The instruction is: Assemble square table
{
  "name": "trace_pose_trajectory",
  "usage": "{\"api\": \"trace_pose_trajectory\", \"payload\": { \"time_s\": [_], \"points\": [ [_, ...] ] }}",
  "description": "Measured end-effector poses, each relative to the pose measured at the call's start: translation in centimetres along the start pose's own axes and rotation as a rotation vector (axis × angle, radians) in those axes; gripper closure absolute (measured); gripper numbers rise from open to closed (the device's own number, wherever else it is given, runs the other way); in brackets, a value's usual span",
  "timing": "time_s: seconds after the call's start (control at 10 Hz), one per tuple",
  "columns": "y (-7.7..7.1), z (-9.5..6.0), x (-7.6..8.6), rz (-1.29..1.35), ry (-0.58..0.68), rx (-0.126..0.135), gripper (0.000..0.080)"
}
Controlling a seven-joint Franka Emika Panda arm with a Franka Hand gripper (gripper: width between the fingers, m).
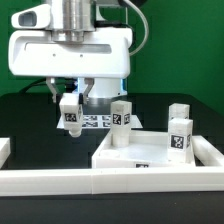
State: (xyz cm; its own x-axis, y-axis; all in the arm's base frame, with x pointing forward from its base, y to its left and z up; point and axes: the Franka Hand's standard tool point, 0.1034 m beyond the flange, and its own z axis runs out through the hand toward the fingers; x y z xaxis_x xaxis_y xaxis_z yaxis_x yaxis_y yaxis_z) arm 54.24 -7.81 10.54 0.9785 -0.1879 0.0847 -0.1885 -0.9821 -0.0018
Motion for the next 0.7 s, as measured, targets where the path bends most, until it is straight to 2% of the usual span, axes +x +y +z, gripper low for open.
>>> {"api": "trace_pose_trajectory", "payload": {
  "time_s": [0.2,0.4,0.7],
  "points": [
    [-2.6,-1.2,2.0,-0.024,0.039,0.015,0.0508],
    [-4.2,-2.5,3.8,-0.033,0.047,0.030,0.0508],
    [-3.9,-2.2,3.7,-0.037,0.070,0.024,0.0508]
  ]
}}
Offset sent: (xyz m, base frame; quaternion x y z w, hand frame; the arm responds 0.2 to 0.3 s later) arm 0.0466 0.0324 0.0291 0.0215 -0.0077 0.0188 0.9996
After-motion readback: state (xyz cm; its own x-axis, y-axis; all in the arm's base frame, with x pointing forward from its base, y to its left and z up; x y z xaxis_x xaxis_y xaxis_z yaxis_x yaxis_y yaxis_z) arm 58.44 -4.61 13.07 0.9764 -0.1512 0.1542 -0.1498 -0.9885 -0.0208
